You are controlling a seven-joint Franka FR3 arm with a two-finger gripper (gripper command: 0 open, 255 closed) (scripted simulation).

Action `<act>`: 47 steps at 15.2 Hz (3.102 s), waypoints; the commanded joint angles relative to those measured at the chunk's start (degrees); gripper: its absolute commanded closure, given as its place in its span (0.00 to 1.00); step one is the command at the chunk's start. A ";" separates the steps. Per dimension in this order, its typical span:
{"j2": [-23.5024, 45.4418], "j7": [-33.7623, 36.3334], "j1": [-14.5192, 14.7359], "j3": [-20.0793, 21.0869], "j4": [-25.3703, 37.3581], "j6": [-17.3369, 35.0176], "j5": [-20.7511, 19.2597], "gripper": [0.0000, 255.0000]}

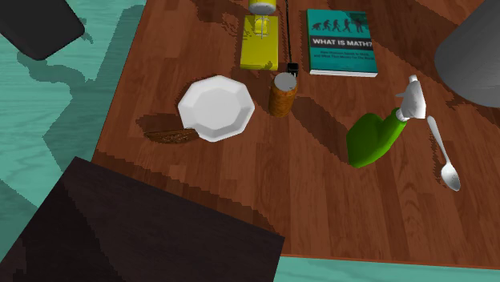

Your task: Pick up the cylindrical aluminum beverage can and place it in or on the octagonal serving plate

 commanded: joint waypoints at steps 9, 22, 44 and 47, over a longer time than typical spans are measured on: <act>10.70 0.55 -1.08 -3.05 -4.98 17.39 -0.70 0.00; 37.02 -0.87 -1.84 -7.54 -1.33 42.68 1.98 0.00; 69.34 -7.18 -5.25 -6.51 14.51 60.85 12.85 0.00; 69.34 -7.18 -5.25 -6.51 14.51 60.85 12.85 0.00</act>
